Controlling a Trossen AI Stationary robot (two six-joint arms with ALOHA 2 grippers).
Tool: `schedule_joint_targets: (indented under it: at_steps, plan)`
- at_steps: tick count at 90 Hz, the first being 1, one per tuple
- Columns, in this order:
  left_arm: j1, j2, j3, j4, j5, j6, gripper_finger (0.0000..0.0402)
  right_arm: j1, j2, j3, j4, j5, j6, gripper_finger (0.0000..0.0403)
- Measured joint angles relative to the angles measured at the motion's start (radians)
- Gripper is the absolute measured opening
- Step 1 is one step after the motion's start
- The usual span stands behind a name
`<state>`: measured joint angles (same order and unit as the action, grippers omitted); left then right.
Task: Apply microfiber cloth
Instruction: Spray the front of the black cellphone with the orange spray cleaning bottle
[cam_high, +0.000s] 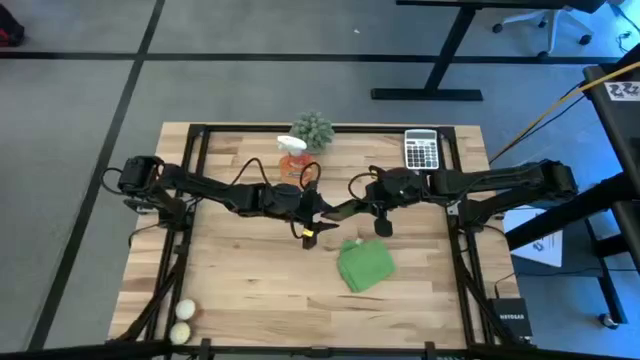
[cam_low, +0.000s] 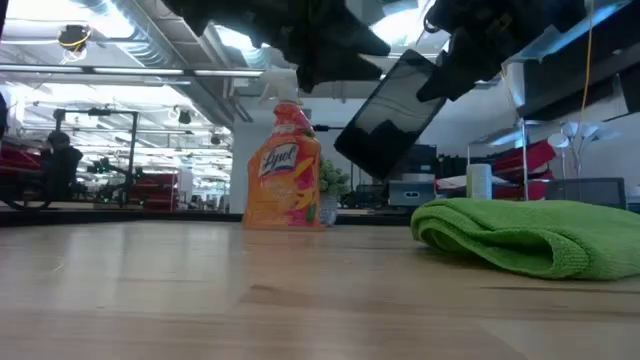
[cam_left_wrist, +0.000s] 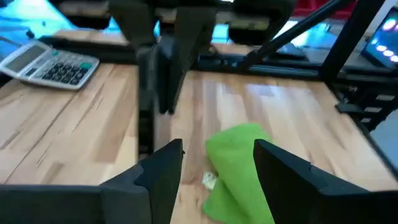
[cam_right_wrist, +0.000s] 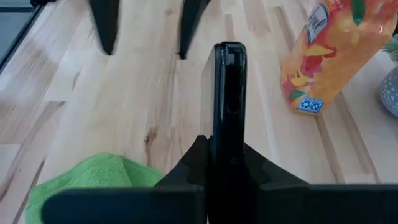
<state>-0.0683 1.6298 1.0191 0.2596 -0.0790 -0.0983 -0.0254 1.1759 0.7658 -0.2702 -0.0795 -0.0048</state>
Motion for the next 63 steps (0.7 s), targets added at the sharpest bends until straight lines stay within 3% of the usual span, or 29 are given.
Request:
schedule_joint_targets:
  at_steps: [34,63]
  plan:
    - [0.004,-0.03,-0.001,-0.034,0.028,0.022,0.0173,0.0,0.0,0.002,-0.027,-0.001,0.022,0.0012]
    - [0.019,-0.03,-0.002,-0.093,-0.018,0.009,0.0172,0.0,0.002,0.046,0.003,-0.039,0.022,0.0012]
